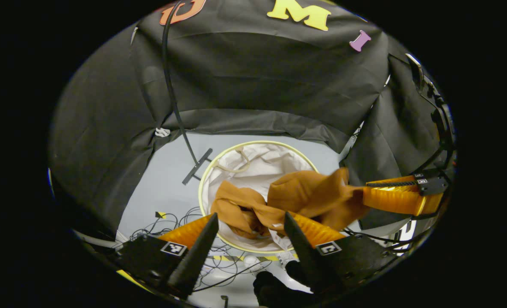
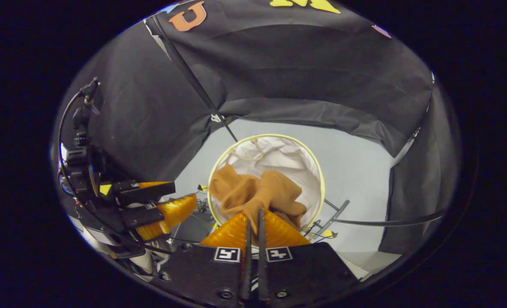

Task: Grasp the clothes on the hanger with both hands and then place them into the laundry hamper below.

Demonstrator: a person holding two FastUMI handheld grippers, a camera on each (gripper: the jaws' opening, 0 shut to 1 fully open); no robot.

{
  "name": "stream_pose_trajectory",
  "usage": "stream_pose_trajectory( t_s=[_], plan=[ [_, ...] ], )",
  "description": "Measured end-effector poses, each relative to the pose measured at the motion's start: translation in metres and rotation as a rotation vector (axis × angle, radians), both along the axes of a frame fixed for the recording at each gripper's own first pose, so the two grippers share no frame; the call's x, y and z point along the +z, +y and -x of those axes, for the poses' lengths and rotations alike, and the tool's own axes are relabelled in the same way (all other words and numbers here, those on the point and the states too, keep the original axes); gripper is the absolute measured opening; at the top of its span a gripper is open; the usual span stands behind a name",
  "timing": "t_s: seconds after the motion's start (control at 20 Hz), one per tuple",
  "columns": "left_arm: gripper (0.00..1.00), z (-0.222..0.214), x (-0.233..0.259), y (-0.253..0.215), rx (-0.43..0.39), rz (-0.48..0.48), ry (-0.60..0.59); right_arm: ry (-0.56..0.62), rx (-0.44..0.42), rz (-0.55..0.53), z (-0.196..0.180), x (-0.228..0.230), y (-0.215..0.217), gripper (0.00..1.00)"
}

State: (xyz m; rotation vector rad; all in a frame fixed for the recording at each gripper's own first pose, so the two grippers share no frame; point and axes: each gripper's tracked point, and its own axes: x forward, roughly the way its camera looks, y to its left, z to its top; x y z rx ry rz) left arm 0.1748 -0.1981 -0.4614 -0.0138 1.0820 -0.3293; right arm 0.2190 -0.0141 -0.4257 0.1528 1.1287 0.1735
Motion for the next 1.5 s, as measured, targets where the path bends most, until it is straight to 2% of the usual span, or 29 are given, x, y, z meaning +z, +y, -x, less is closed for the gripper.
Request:
stream_pose_trajectory(
  t_s=[0.05,0.1,0.15,0.2,0.25,0.65,0.95,1.1,1.25,1.5],
  plan=[
    [0.99,0.002,0.000,0.005,0.001,-0.012,0.002,-0.005,-0.002,0.010,0.003,0.001,0.000,0.28],
    [1.00,0.006,0.000,0.012,0.004,-0.027,0.002,-0.011,-0.003,0.015,0.003,0.000,0.001,0.47],
    [0.94,0.010,0.000,0.016,0.006,-0.035,0.003,-0.005,-0.003,0.031,0.006,0.002,-0.002,0.65],
    [0.94,0.013,0.001,0.019,0.009,-0.035,0.005,-0.004,-0.001,0.049,0.009,0.002,-0.004,0.84],
    [0.94,0.018,0.001,0.022,0.012,-0.034,0.008,-0.002,0.000,0.065,0.011,-0.001,-0.006,0.89],
    [0.95,0.029,0.001,0.030,-0.015,-0.036,-0.004,0.007,-0.037,0.115,0.042,-0.006,-0.012,0.89],
    [0.94,0.021,0.020,0.016,-0.021,-0.030,-0.052,-0.051,-0.032,0.140,0.039,0.011,-0.018,0.89],
    [0.95,0.010,0.050,0.004,-0.022,-0.036,-0.129,-0.131,-0.023,0.135,0.035,0.042,-0.023,0.89],
    [0.94,0.005,0.099,-0.010,0.009,-0.047,-0.246,-0.249,-0.011,0.123,0.035,0.084,-0.040,0.90],
    [0.94,0.028,0.205,-0.036,0.058,-0.102,-0.466,-0.513,0.018,0.124,0.052,0.192,-0.081,0.90]
  ],
)
